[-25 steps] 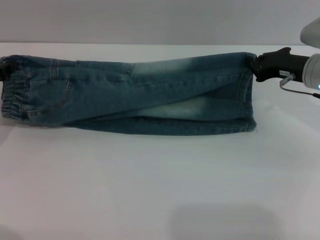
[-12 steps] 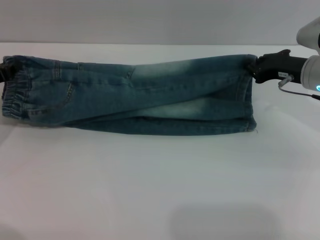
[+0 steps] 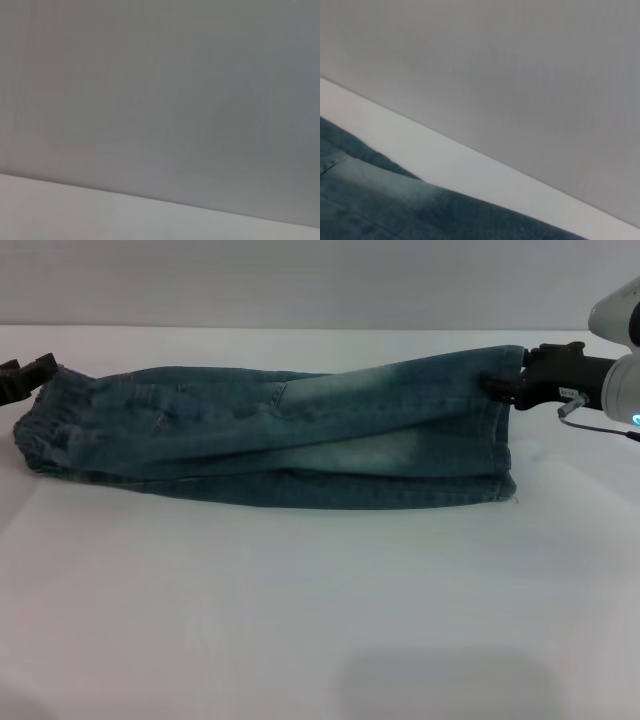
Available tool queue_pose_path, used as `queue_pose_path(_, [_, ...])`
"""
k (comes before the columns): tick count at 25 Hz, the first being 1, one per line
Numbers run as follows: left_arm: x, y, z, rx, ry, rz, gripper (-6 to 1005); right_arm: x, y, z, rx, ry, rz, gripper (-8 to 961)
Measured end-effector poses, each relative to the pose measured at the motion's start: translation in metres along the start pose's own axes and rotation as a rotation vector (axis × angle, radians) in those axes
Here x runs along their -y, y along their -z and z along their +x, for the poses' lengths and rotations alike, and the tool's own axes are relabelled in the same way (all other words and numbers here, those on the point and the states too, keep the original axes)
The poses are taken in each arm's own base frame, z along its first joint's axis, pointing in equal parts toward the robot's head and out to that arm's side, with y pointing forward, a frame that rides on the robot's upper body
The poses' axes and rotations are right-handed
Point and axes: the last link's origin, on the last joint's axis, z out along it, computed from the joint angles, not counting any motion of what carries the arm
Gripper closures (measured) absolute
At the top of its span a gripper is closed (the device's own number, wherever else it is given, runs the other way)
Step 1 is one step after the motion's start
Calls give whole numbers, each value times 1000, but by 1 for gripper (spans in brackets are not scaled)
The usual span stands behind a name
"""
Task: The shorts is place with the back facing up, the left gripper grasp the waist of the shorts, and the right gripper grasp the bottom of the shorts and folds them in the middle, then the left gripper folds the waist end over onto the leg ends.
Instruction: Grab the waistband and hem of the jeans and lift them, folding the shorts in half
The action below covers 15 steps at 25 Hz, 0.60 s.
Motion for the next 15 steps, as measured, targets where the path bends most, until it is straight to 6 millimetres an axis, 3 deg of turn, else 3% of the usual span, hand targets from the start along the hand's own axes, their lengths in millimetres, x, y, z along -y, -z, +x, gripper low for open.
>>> queue_pose_path(10, [1,2,3,-31,28,4,326,-1,1,4,-13,10,-9,381])
queue_pose_path(15, [-2,0,4,-30,24,-8,170,-1,1,2,-8,-8,-11,379])
